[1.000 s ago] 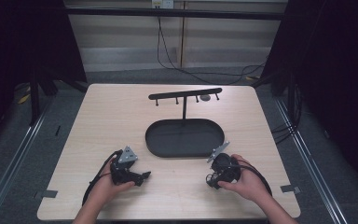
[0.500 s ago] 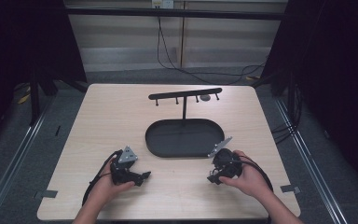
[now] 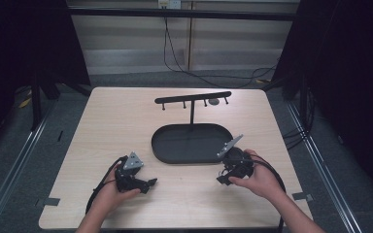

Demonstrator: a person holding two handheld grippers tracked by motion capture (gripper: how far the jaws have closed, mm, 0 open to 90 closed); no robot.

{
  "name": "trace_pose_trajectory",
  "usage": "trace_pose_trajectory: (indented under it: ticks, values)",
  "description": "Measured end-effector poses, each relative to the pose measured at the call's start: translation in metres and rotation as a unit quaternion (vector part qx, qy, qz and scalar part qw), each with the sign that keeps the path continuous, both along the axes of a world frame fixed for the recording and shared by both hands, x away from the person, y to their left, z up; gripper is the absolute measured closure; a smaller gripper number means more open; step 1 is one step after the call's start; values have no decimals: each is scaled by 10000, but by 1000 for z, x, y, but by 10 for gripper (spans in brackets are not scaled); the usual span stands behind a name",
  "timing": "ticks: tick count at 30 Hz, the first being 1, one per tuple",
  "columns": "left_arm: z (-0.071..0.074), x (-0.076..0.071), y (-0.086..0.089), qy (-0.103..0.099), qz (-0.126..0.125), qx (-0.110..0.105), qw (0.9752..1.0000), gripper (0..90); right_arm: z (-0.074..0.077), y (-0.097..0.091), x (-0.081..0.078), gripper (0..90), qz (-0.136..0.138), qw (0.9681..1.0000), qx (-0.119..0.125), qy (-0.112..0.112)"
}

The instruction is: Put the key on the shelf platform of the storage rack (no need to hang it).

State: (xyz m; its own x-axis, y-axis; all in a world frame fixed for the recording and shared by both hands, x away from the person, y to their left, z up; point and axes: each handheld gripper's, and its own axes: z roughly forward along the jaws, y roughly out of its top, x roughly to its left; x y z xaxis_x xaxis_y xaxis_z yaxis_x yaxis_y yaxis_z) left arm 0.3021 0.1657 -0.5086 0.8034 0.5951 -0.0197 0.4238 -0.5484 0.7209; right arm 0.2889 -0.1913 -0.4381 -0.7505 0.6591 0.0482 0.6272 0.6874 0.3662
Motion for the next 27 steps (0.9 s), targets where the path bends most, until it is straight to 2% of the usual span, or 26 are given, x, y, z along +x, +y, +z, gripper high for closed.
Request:
trace_pose_trajectory:
  ticks: [8,27]
  values:
    - [0,0,0,-3,-1,0,10000,147,11,-1,8,425,-31,10000,43,-16]
    - [0,0,0,-3,-5,4,10000,146,28,2,25,425,-72,9999,-76,-112]
